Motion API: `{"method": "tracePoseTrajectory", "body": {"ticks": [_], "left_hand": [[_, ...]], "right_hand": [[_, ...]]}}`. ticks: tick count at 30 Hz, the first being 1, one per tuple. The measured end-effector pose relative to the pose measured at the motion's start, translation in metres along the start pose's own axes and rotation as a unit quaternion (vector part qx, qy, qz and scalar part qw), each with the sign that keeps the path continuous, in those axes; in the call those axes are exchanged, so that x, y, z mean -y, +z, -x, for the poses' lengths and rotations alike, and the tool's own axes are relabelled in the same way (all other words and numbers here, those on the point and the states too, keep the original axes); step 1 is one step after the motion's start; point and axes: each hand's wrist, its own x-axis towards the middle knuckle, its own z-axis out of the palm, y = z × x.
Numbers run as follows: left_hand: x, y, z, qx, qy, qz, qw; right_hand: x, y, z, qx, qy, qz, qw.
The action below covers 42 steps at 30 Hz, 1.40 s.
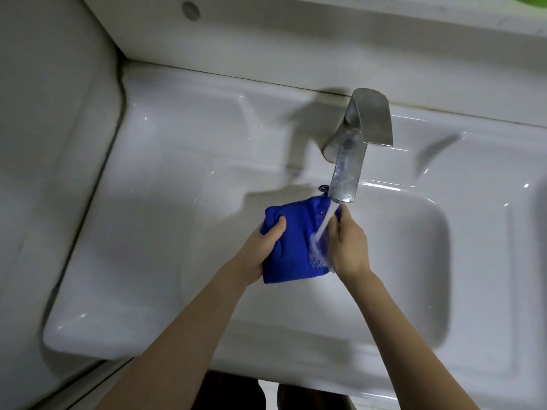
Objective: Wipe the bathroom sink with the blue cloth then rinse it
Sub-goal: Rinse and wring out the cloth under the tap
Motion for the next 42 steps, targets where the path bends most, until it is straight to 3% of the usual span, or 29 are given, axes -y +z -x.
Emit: {"method": "tracePoseTrajectory", "body": {"ticks": [3,6,10,13,15,17,22,24,27,30,32,34,36,38,42], "left_hand": [[0.004,-0.008,-0.007,-0.053,-0.008,0.013,0.998],[0.001,-0.005,-0.005,-0.001,-0.060,0.075,0.995],[0.000,0.009,-0.003,0.089,-0.063,0.107,0.988],[-0.001,0.012,-0.005,0.104,-0.046,0.085,0.990],[-0.004,0.011,-0.007,0.085,-0.036,0.077,0.993],[-0.008,0.005,-0.008,0.069,-0.022,0.068,0.995],[-0.008,0.006,-0.025,-0.069,-0.002,-0.037,0.997],[0.001,0.022,-0.036,-0.071,-0.037,-0.008,0.997],[0.008,0.050,-0.045,-0.073,-0.067,0.034,0.994],[0.021,0.069,-0.046,-0.126,-0.042,0.060,0.989],[0.023,0.070,-0.051,-0.188,-0.050,0.047,0.980],[0.019,0.059,-0.053,-0.182,-0.053,0.036,0.981],[0.016,0.046,-0.054,-0.146,-0.093,0.094,0.980],[0.020,0.046,-0.045,-0.131,-0.099,0.098,0.981],[0.030,0.055,-0.048,-0.161,-0.142,0.038,0.976]], "right_hand": [[-0.003,0.007,0.005,-0.005,0.057,-0.162,0.985],[-0.009,0.005,0.008,0.039,0.166,-0.379,0.910],[-0.010,0.017,0.011,0.148,0.221,-0.430,0.863],[-0.006,0.017,0.005,0.179,0.279,-0.508,0.795],[-0.007,0.013,-0.002,0.180,0.263,-0.542,0.777],[-0.009,0.012,-0.003,0.168,0.255,-0.530,0.791],[-0.004,0.004,-0.004,0.024,0.172,-0.391,0.904],[0.005,0.014,0.007,-0.004,0.142,-0.319,0.937],[0.014,0.039,0.011,-0.010,0.066,-0.087,0.994],[0.006,0.031,-0.033,-0.019,0.094,0.069,0.993],[-0.002,0.023,-0.050,-0.013,0.156,0.009,0.988],[0.003,0.030,-0.027,-0.015,0.164,-0.017,0.986],[0.015,0.045,0.009,0.012,0.095,-0.026,0.995],[0.019,0.049,0.009,0.027,0.029,0.039,0.998],[0.000,0.042,-0.050,0.029,0.123,0.019,0.992]]}}
